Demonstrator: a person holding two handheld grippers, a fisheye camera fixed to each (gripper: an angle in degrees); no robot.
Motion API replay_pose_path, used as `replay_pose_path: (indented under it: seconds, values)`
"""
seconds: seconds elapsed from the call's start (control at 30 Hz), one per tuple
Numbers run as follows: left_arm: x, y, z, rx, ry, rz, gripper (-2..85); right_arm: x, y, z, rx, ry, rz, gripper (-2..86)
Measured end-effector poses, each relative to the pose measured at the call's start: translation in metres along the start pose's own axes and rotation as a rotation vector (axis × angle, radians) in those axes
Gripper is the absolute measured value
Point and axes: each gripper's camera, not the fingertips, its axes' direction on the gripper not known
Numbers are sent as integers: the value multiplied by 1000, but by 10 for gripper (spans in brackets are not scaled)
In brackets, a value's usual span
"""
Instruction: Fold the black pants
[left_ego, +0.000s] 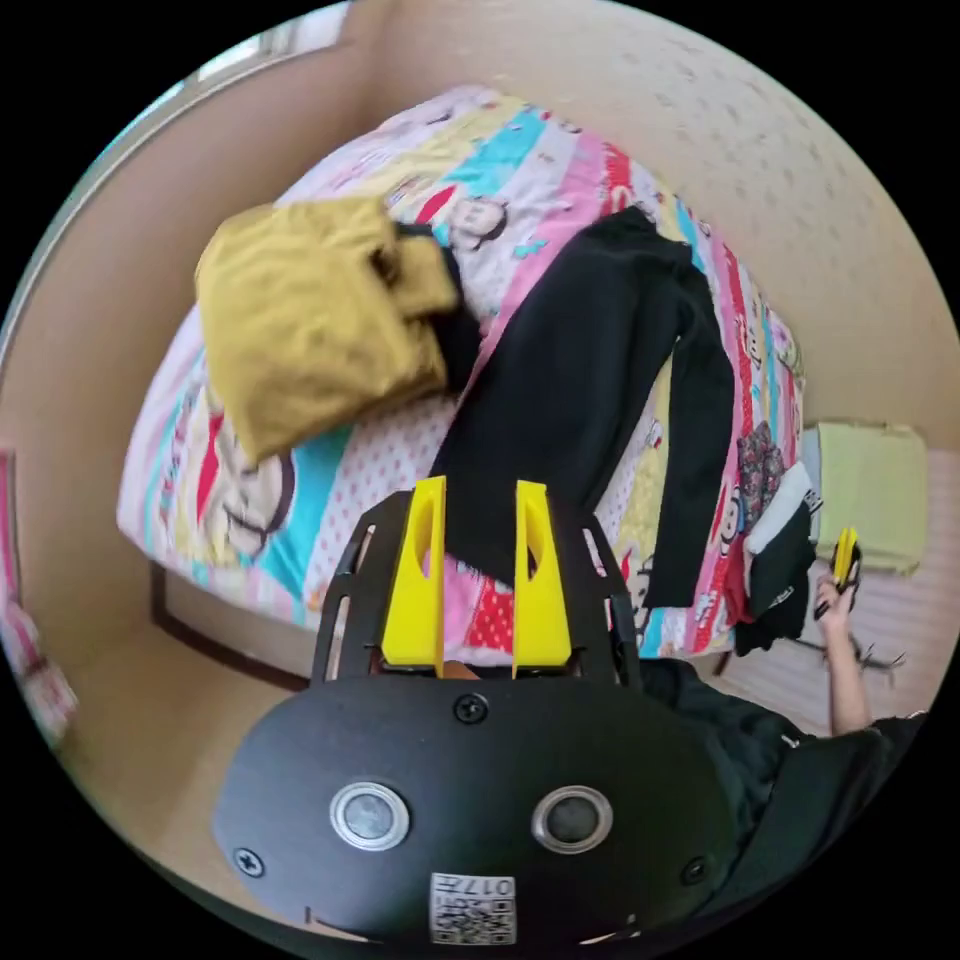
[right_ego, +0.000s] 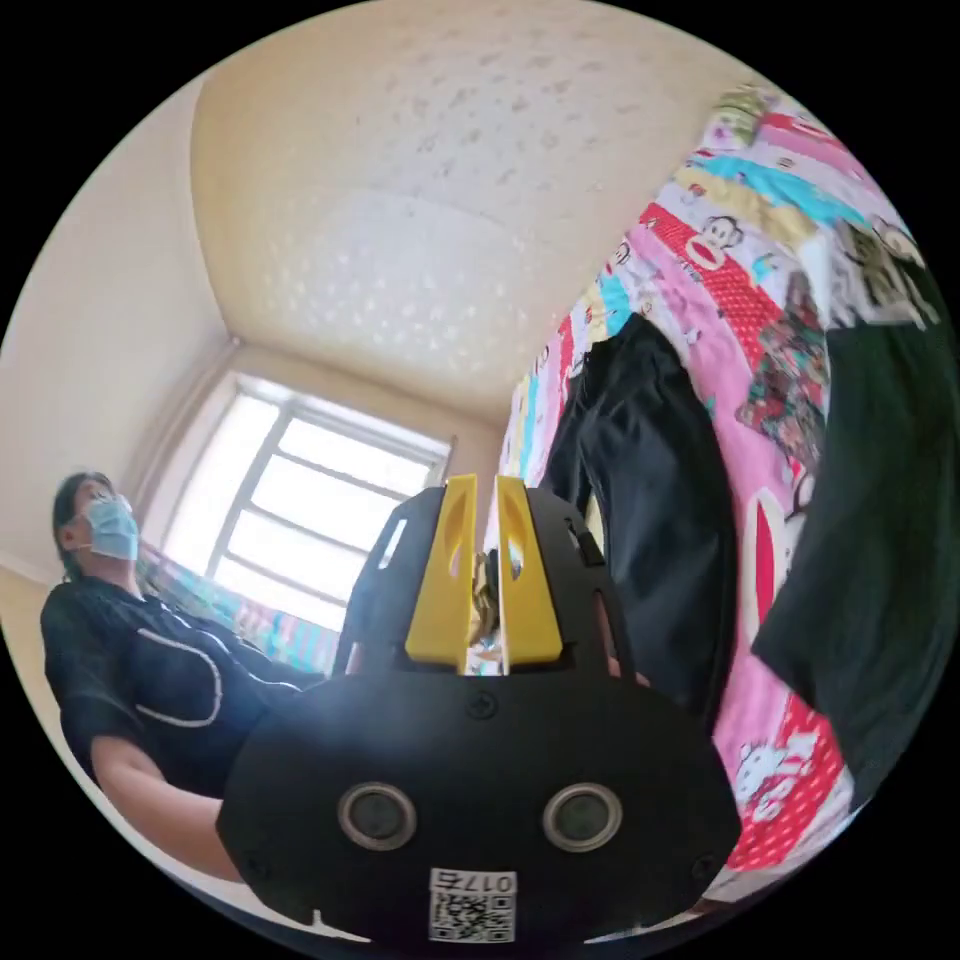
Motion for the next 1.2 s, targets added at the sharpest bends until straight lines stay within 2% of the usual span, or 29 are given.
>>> replay_pose_path:
  seconds: [0.03,0.07,0.1,0.13,0.17,0.23,0.3,0.37,0.43,0.5,0.53,0.6,0.67,0.7,0.73,0.8,0.83,0.87,0.93,1.03,1.13,1.2]
  values:
    - [-58,67,-1,-14,79,-144,102,-4,19,-35,98,2,25,24]
    - [-105,126,-15,6,131,-284,101,-18,52,-102,304,7,58,15]
    - [-124,151,-25,25,146,-349,101,-37,80,-160,519,0,65,12]
    - [-155,187,-48,74,164,-450,100,-48,90,-186,626,-12,52,10]
    - [-177,207,-77,146,180,-510,100,-70,101,-226,796,-47,-5,8]
    - [-196,202,-123,284,205,-518,99,-105,86,-262,896,-118,-140,5]
    - [-197,162,-170,410,236,-421,97,-160,26,-278,812,-287,-355,4]
    - [-164,81,-242,524,255,-177,90,-210,-19,-271,720,-382,-495,3]
    - [-115,29,-296,593,266,40,86,-272,-56,-254,590,-358,-613,3]
    - [-48,-4,-342,630,264,284,85,-353,-84,-217,334,-232,-754,2]
    - [1,-14,-362,634,236,435,84,-370,-87,-205,265,-178,-785,2]
    - [71,-12,-371,638,153,630,83,-417,-78,-152,15,157,-885,3]
    - [147,1,-336,631,22,812,70,-418,-63,-114,-114,429,-899,2]
    - [161,3,-319,615,-1,834,65,-403,-54,-93,-188,571,-877,2]
    - [183,3,-274,541,-8,876,43,-391,-50,-84,-224,627,-858,2]
    - [208,-3,-175,266,9,964,17,-334,-30,-58,-384,799,-787,2]
    - [219,3,-104,2,-37,1064,6,-322,-26,-55,-408,844,-763,2]
    - [225,23,-59,-105,-143,1149,1,-307,-18,-58,-432,904,-734,2]
    - [233,57,-40,-91,-279,1288,-3,-305,-9,-74,-447,926,-766,2]
    - [245,78,-56,-89,-202,1344,-7,-311,-4,-117,-422,948,-854,3]
    - [244,73,-69,-101,-73,1275,-9,-295,-15,-167,-435,749,-821,3]
    - [237,66,-66,-118,30,1200,-10,-256,-36,-198,-491,551,-638,5]
